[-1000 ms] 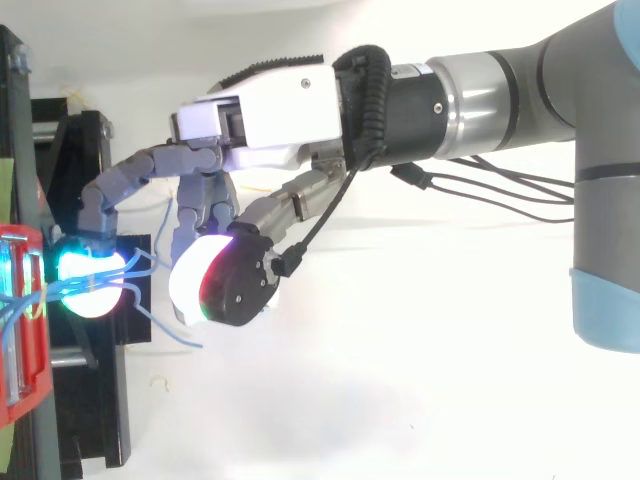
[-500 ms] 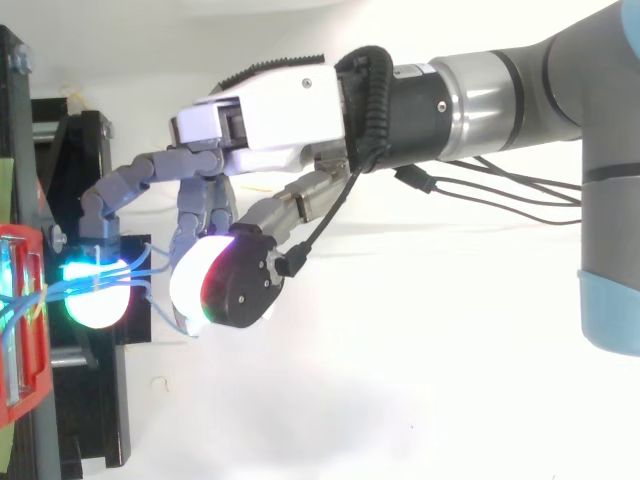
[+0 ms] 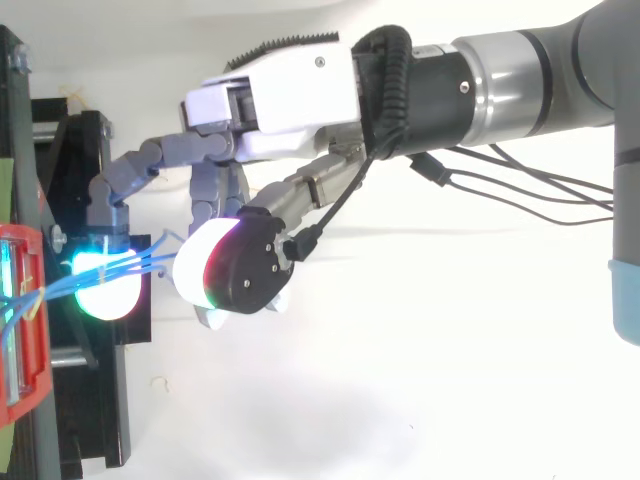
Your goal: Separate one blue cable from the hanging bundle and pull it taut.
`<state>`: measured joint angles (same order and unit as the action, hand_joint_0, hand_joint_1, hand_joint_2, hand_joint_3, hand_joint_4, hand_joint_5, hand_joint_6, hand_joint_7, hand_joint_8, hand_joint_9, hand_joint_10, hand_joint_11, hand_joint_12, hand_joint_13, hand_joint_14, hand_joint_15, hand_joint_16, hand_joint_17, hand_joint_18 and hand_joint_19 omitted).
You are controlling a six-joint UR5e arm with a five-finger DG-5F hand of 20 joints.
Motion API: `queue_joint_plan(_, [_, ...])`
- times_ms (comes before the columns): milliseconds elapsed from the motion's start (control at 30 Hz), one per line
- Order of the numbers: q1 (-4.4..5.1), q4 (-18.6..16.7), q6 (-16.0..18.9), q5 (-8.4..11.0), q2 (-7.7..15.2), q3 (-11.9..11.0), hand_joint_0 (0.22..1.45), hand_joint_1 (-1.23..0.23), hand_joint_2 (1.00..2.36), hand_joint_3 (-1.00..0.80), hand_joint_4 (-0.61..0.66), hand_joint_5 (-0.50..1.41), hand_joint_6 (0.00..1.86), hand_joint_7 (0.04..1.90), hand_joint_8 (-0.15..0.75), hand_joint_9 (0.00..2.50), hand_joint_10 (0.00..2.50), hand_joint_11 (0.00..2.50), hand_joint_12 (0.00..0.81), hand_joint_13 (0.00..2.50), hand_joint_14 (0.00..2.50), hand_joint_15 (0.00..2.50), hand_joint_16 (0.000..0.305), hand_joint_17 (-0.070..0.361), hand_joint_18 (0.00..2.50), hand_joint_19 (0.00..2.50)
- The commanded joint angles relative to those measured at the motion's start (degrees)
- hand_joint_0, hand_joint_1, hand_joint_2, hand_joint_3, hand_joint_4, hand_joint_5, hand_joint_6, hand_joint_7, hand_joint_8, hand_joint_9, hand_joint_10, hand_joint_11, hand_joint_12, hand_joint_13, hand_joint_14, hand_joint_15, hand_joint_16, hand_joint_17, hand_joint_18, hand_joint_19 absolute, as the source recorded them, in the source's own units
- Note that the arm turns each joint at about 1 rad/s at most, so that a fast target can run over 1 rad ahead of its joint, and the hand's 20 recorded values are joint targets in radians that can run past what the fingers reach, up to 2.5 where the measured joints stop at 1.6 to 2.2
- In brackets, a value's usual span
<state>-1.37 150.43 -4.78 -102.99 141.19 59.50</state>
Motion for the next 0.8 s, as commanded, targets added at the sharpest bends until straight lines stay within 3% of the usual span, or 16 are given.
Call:
queue_joint_plan(0, [-0.12, 1.1, -0.1, -0.02, -0.6, 0.0, 0.34, -0.41, 1.00, -0.50, 0.33, -0.01, 0.50, 0.95, 0.282, 1.35, 0.01, 0.31, 0.378, 1.57, 0.01, 0.32, 0.084, 0.189, 2.32, 0.16])
queue_joint_plan(233, [-0.56, 2.7, 0.1, -0.81, -1.5, 0.0, 0.35, -0.37, 1.00, -0.50, 0.29, 0.05, 0.50, 0.94, 0.209, 1.54, 0.01, 0.26, 0.362, 1.63, 0.01, 0.31, 0.081, 0.183, 2.35, 0.17])
queue_joint_plan(467, [-1.53, 4.8, 0.0, -1.25, -2.2, 0.0, 0.43, -0.09, 1.00, -0.50, 0.15, 0.11, 0.51, 1.06, 0.147, 1.81, 0.01, 0.19, 0.310, 1.69, 0.01, 0.31, 0.073, 0.164, 2.32, 0.20])
queue_joint_plan(767, [-1.79, 4.9, 0.0, -1.25, -2.2, 0.0, 0.58, -0.30, 1.00, -0.50, 0.08, 0.13, 0.51, 1.18, 0.104, 1.90, 0.01, 0.28, 0.257, 1.66, 0.01, 0.36, 0.061, 0.137, 2.18, 0.32])
